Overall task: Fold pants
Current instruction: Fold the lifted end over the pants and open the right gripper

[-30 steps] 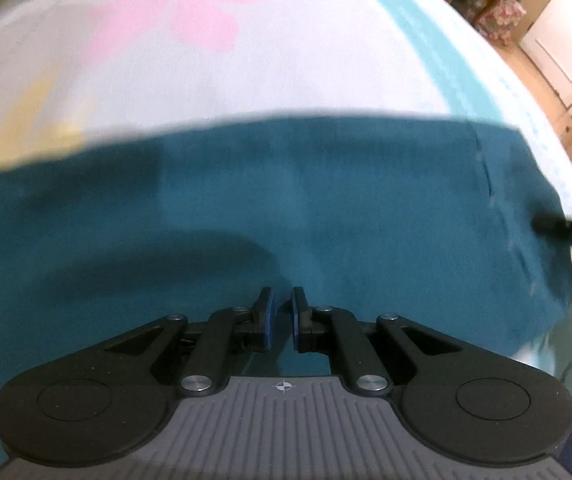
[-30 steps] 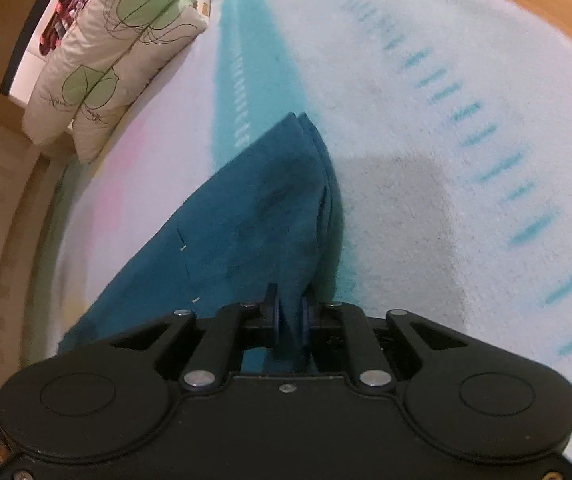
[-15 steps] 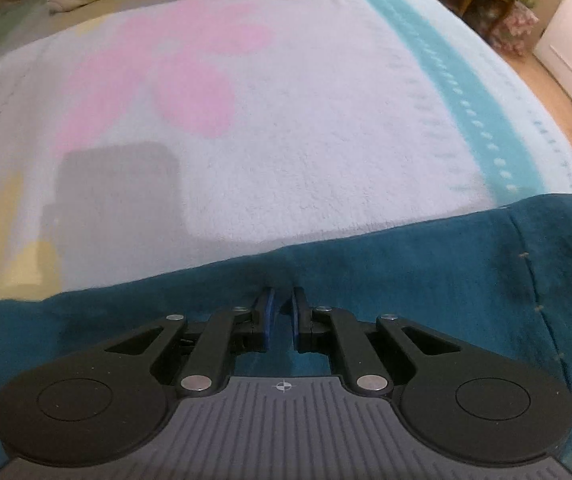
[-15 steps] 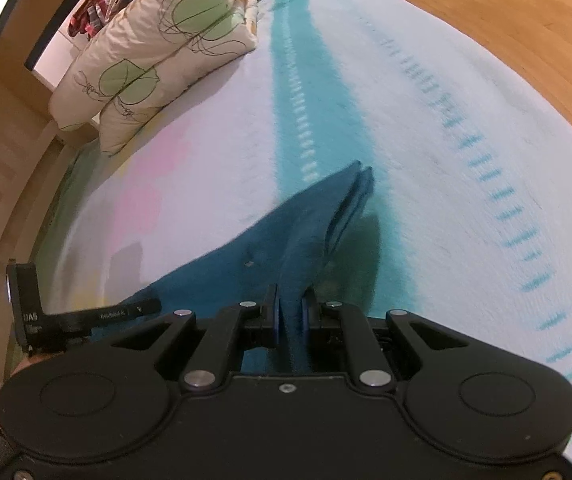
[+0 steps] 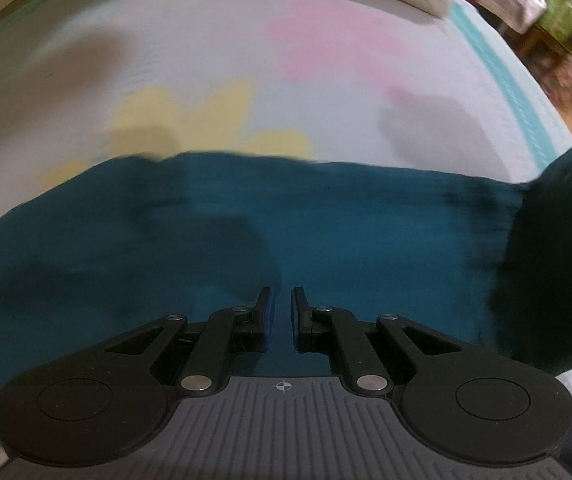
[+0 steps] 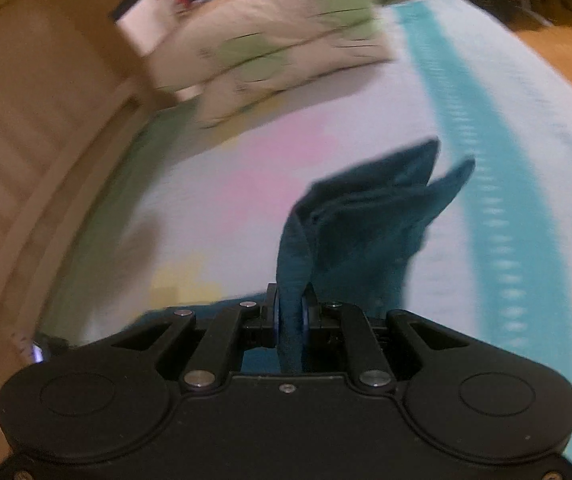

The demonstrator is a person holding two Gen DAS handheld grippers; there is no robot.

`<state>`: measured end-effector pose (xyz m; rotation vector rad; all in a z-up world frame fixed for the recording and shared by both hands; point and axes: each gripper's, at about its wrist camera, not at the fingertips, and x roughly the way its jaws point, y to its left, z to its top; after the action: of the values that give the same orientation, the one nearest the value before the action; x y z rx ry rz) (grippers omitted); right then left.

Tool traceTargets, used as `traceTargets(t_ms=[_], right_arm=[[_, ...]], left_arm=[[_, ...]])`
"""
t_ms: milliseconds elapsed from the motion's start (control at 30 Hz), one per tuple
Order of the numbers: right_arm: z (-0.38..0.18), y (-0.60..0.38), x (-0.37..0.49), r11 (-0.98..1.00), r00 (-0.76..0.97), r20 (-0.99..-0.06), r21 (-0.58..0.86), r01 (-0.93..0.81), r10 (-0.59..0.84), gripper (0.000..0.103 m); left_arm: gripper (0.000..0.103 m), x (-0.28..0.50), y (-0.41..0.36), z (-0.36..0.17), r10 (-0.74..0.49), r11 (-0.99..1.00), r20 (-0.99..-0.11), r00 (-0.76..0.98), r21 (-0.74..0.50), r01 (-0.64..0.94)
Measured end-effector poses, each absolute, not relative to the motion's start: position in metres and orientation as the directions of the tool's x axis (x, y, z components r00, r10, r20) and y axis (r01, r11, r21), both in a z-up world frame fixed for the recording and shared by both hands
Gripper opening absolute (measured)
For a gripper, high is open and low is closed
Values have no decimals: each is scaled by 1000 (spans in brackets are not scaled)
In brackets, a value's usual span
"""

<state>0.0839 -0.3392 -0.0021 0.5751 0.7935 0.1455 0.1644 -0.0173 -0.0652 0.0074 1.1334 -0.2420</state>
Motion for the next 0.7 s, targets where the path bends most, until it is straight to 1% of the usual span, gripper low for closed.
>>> traceTargets(t_ms=[100, 200, 333, 433, 500, 533, 600, 633, 700], right_arm=[[-5, -287, 108, 823, 680, -610, 568, 17, 407, 19], [-25, -230, 134, 802, 645, -599, 596, -37, 475, 19], [-71, -155, 158, 818, 589, -636, 570, -80, 500, 19], [-113, -110, 166, 849, 521, -697, 517, -112, 493, 21], [-128, -96, 162, 862, 475, -727, 479, -167, 496, 31], [-130, -95, 160, 862, 460, -733, 473, -184, 501, 33], [-126, -108, 154, 835, 463, -702, 513, -199, 541, 34], [-121, -118, 152, 824, 475, -684, 531, -196, 554, 37], [-111, -143, 146, 831, 527, -663, 529, -172, 532, 50]], left_arm=[[9, 156, 19, -64, -178, 982, -895, 409, -135, 134], [9, 147, 53, -63, -145, 989, -894, 423, -124, 77], [9, 139, 84, -67, -118, 991, -897, 426, -130, 1], [9, 133, 99, -70, -109, 990, -900, 422, -139, -41], [9, 133, 101, -70, -115, 987, -900, 421, -150, -51], [9, 132, 103, -69, -120, 987, -899, 422, -156, -50], [9, 130, 110, -63, -139, 984, -889, 437, -172, -36], [9, 129, 110, -59, -149, 983, -881, 449, -180, -27], [10, 131, 103, -52, -166, 982, -867, 471, -191, -7]])
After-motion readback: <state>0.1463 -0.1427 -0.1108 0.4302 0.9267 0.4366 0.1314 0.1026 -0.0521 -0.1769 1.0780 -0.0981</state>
